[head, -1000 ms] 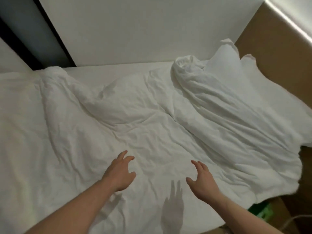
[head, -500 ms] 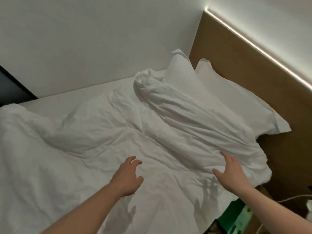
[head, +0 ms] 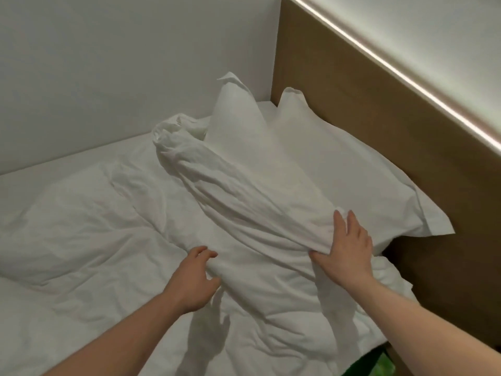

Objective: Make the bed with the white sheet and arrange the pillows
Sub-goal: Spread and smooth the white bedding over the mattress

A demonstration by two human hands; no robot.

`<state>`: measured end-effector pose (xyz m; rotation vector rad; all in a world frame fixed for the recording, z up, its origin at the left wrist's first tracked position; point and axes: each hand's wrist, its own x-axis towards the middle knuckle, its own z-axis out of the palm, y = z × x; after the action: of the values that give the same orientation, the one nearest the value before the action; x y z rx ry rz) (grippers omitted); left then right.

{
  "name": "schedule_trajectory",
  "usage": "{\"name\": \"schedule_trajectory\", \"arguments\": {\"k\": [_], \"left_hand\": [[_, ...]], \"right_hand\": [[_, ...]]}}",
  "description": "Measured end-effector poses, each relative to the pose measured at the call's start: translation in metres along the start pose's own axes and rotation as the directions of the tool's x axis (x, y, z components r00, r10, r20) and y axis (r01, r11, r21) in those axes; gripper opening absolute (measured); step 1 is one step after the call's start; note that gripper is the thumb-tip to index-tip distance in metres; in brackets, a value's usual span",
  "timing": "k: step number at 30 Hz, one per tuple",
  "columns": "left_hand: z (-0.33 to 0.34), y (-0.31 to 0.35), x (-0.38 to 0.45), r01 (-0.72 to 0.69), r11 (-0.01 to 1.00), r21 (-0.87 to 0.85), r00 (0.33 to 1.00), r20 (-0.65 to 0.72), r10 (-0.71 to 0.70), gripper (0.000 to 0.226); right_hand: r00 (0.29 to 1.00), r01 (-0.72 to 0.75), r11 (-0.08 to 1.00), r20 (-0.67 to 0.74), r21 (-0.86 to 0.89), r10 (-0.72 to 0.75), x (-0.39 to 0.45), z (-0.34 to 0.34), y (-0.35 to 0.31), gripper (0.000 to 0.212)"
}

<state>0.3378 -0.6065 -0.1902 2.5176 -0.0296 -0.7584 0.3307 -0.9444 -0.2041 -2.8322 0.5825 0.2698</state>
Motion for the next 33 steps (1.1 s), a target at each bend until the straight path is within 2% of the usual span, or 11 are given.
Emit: {"name": "schedule_trajectory", "arguments": {"k": [2,4,7,15,17,20,24,26,29,31,33], "left_hand": [[0.008,0.023,0.02,-0.025,1.0,0.013,1.0,0.001,0.025,0.059],[0.012,0.043,0.033,-0.031,0.999,0.008,1.0,-0.002,0.031,0.06],[0.016,0.066,0.035,-0.022,0.999,-0.042,1.0,-0.002,0.021,0.06],[-0.009,0.082,0.009,0.093,0.968,-0.233,0.996,0.009,-0.094,0.063],[-0.023,0.085,0.007,0.119,0.936,-0.331,0.991,-0.015,-0.132,0.072],[-0.045,0.09,0.007,0.16,0.877,-0.452,0.976,-0.062,-0.21,0.089],[-0.063,0.097,0.024,0.31,0.779,-0.545,0.924,-0.02,-0.382,0.123],[-0.062,0.094,0.038,0.443,0.747,-0.496,0.883,0.097,-0.459,0.113],[-0.055,0.086,0.067,0.489,0.782,-0.387,0.862,0.08,-0.5,0.054],[-0.066,0.104,0.082,0.389,0.733,-0.558,0.887,0.014,-0.461,0.061],[-0.092,0.152,0.097,0.125,0.636,-0.762,0.909,-0.169,-0.382,0.06]], "right_hand": [[0.999,-0.034,0.998,-0.013,0.062,0.035,0.013,-0.001,0.009,0.13],[0.983,-0.149,0.973,0.136,0.174,0.126,0.023,-0.003,0.022,0.129],[0.956,-0.136,0.969,0.285,0.205,0.074,0.009,-0.007,0.037,0.082],[0.995,0.088,0.876,-0.01,0.475,-0.095,-0.094,-0.081,0.007,0.009],[0.957,0.186,0.822,0.09,0.538,-0.275,-0.12,-0.099,-0.008,0.012],[0.781,0.22,0.804,0.393,0.553,-0.485,-0.148,-0.115,-0.03,0.009],[0.657,0.171,0.811,0.549,0.559,-0.517,-0.154,-0.129,-0.037,0.013],[0.625,0.128,0.82,0.597,0.559,-0.504,-0.147,-0.136,-0.036,0.016],[0.626,0.038,0.844,0.645,0.536,-0.438,-0.126,-0.144,-0.023,0.013],[0.694,-0.032,0.853,0.626,0.521,-0.356,-0.107,-0.152,-0.004,0.024],[0.739,-0.176,0.826,0.626,0.536,-0.249,-0.091,-0.168,0.014,0.032]]}}
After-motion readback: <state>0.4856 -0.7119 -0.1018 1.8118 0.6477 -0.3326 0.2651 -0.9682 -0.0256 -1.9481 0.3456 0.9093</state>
